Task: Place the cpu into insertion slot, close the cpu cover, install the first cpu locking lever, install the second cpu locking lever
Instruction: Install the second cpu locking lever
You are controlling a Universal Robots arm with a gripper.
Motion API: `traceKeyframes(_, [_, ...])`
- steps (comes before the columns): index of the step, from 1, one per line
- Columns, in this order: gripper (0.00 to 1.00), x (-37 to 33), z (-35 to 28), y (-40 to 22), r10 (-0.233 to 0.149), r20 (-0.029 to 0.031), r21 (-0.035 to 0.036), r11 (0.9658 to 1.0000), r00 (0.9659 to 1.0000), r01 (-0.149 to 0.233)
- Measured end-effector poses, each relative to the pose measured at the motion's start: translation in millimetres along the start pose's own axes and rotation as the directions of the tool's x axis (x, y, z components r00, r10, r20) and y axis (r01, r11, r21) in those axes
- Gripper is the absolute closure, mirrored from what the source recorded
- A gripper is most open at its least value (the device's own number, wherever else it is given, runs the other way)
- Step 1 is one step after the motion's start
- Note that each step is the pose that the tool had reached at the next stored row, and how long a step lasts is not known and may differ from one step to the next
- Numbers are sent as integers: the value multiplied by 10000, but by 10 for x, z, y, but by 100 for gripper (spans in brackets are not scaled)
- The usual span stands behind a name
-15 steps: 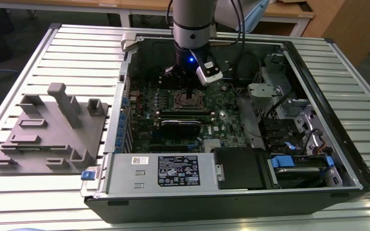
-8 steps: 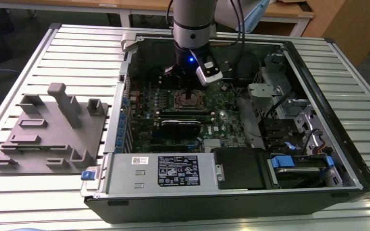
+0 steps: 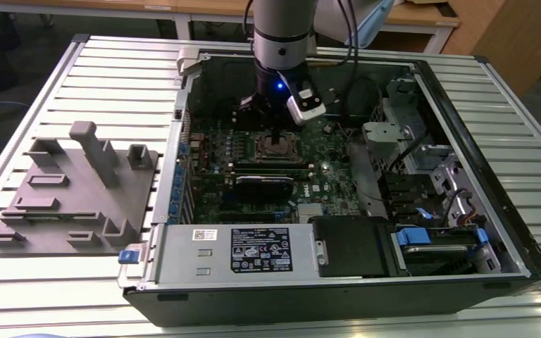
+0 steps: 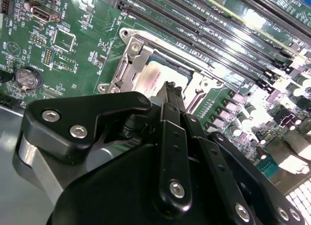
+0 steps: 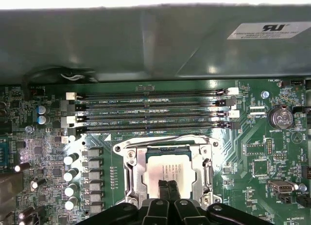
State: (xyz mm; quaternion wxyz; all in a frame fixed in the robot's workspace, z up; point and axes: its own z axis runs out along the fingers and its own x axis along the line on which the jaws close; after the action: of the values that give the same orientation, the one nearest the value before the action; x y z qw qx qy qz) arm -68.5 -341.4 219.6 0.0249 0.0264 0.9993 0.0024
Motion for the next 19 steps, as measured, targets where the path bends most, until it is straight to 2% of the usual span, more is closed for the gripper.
traceKeyframes(4, [90, -1, -29, 0, 0, 0, -1, 10000, 10000, 0])
traceKeyframes(19, [90, -3, -60, 1, 0, 1, -3, 10000, 10000, 0])
